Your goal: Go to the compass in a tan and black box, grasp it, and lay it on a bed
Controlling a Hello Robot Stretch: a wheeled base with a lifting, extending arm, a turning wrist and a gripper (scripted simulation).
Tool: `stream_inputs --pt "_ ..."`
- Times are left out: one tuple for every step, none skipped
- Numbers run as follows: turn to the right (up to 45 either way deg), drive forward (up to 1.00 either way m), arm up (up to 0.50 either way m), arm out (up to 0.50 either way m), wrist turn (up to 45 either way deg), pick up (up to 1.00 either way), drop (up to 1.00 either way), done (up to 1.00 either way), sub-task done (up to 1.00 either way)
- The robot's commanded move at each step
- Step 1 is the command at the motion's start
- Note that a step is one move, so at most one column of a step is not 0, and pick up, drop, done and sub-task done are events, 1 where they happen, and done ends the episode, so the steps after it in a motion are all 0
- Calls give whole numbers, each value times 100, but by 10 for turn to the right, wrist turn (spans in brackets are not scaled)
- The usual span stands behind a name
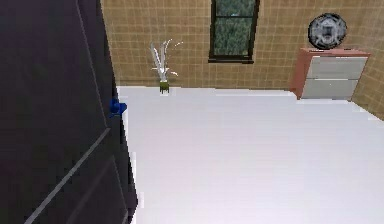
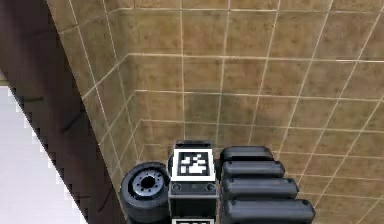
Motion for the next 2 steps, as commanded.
stream_inputs --pt "0 100 0 0 0 0 0 0 0" --pt "-120 0 0 0 0 0 0 0 0"
